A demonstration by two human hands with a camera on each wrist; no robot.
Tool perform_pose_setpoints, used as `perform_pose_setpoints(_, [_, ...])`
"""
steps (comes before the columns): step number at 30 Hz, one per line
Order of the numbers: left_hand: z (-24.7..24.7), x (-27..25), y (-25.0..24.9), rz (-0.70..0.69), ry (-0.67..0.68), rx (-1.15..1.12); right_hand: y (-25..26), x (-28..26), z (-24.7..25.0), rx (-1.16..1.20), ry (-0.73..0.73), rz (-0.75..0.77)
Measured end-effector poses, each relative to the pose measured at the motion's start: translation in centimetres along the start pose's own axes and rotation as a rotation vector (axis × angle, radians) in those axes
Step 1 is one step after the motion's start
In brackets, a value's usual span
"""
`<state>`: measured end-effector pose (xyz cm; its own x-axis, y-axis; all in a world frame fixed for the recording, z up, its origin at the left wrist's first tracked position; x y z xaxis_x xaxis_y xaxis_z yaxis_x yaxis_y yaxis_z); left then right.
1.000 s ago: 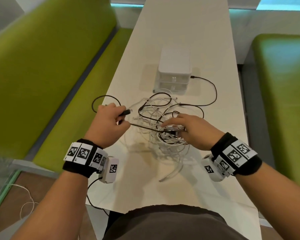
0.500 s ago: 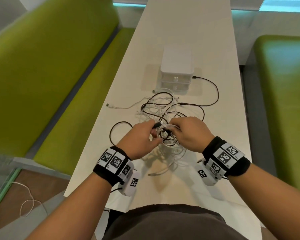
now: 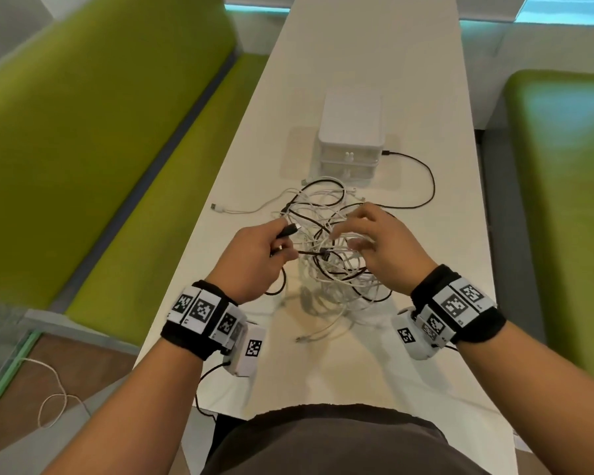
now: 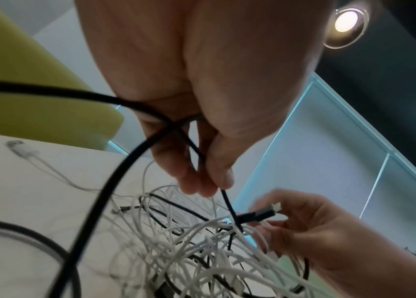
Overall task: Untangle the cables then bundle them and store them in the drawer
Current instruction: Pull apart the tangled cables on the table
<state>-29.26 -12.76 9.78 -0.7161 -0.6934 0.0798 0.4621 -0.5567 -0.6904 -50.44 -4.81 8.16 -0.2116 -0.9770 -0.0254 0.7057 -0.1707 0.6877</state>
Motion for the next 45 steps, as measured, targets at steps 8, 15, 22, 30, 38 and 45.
perform_pose_setpoints(8, [-0.7,0.2,-0.7,-0.039,0.004,0.038,2.0,-0.4,-0.2,-0.423,-0.172,0.126])
perform_pose_setpoints(15, [0.2,1.1,-2.2,-0.188,0.03,0.151,3.2,-0.8,-2.0,-0.009,0.243,0.15])
perform_pose_setpoints(22, [2.2,1.2,-1.2,-0.202,-0.147,0.178,1.5,1.3,-0.1,0.002,0.099,0.008])
perform_pose_setpoints(30, [-1.6,0.3,0.1,-0.012,0.276,0.257,1.0,0.6,0.3,0.136,-0.062,-0.165])
perform_pose_setpoints(38, [-0.4,0.8,-2.8,-0.095,0.174,0.028,0.8,0.2,-0.1,-0.111,0.121,-0.104])
perform_pose_setpoints(45, [2.3,1.0,-2.4,-0.115,0.078,0.07,-0.2,0.4,0.9,-0.103,0.058,-0.141])
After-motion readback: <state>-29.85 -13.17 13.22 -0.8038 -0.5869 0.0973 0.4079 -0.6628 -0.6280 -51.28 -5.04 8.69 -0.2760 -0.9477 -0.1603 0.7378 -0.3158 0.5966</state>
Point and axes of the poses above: each hand's wrist, its own x-axis towards the middle knuckle, its own z-axis out of the back of the hand, y = z × x, the point moved 4 cm from there along x, towards the middle knuckle, and after that the axes turned 12 degrees about -z, right-handed, at the moved point
